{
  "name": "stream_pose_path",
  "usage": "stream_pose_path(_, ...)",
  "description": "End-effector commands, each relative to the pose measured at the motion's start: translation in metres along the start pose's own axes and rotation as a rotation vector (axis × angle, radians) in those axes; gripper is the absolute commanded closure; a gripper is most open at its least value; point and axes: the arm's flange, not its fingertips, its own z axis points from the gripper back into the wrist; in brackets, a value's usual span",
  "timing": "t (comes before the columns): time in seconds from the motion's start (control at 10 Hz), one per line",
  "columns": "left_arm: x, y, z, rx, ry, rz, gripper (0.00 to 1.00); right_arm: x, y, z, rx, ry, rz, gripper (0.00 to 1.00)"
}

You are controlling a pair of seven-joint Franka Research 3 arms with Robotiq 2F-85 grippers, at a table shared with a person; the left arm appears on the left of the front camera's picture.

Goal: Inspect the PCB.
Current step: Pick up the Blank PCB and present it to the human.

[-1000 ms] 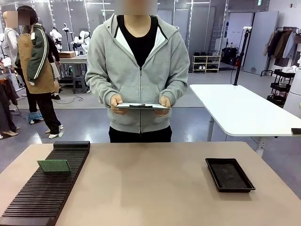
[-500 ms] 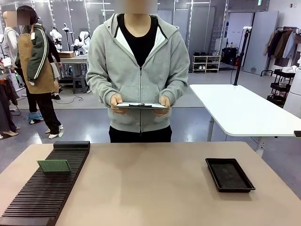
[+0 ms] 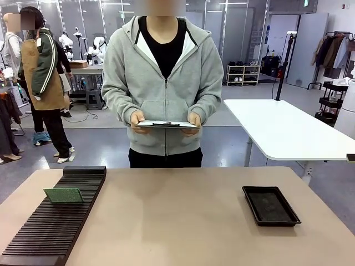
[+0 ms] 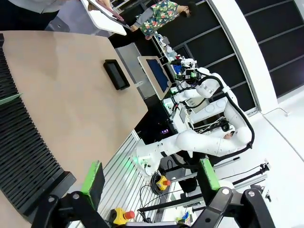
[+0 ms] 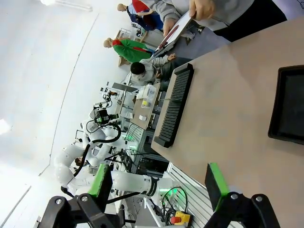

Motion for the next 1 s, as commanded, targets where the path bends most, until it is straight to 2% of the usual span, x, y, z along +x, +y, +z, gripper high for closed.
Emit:
stream_pose_path(0.0, 0.0, 0.0, 0.0, 0.0, -0.001, 0.0, 0.0, 0.003, 0.001, 0.0, 0.012, -0.006, 0.018, 0.0)
stream_pose_path(0.1, 0.004, -0.028, -0.009, 0.105, 0.103, -0.206, 0.0, 0.003, 0.001, 0.0, 0.012, -0.006, 0.018, 0.0)
stream_pose_path(0.3, 0.011, -0.051, -0.037, 0.234, 0.331, -0.47, 0.0, 0.003, 0.001, 0.0, 0.012, -0.006, 0.018, 0.0)
stream_pose_path(0.5, 0.016, -0.065, -0.069, 0.469, 0.553, -0.713, 0.0, 0.003, 0.001, 0.0, 0.012, -0.006, 0.018, 0.0)
stream_pose_path(0.7, 0.02, -0.062, -0.104, 0.609, 0.757, -0.866, 0.0, 0.003, 0.001, 0.0, 0.012, -0.006, 0.018, 0.0)
stream_pose_path(0.8, 0.02, -0.057, -0.113, 0.63, 0.848, -0.907, 0.0, 0.003, 0.001, 0.0, 0.012, -0.006, 0.018, 0.0)
stream_pose_path(0.9, 0.02, -0.049, -0.119, 0.678, 0.873, -0.944, 0.0, 0.003, 0.001, 0.0, 0.012, -0.006, 0.018, 0.0)
